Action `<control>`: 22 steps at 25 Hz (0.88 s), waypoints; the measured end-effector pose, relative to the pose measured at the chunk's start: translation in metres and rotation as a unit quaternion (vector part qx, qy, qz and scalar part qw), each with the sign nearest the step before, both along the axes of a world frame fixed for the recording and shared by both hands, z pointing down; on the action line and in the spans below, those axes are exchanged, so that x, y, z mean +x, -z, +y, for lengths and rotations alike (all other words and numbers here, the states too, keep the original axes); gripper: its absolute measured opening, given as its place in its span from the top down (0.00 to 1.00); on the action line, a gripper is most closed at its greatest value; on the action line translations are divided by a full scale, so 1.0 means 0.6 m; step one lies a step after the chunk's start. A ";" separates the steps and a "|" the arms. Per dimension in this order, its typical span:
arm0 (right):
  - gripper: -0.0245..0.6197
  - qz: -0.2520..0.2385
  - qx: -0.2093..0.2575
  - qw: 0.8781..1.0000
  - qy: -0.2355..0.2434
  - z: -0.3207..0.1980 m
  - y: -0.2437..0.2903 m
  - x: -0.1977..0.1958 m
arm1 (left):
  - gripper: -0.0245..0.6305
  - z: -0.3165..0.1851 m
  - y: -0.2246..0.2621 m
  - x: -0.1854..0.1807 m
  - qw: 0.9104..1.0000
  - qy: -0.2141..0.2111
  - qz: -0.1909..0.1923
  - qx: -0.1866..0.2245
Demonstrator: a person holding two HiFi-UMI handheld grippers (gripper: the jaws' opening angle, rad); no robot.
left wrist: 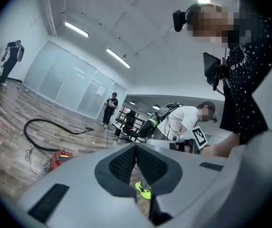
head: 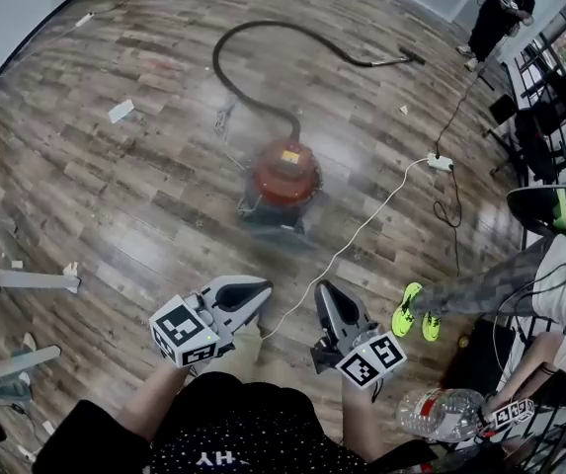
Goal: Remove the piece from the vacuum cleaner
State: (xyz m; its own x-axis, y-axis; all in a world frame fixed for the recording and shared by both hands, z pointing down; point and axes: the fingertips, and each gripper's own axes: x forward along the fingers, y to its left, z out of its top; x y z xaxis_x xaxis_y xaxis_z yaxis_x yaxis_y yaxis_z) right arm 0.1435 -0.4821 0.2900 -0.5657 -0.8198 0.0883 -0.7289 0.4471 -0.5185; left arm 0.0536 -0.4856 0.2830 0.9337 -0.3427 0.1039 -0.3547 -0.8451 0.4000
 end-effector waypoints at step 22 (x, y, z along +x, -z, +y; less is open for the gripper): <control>0.95 0.007 -0.025 0.999 -0.022 -0.090 -0.364 0.096 | 0.95 -0.114 -0.373 0.062 0.999 0.026 -0.024 -0.002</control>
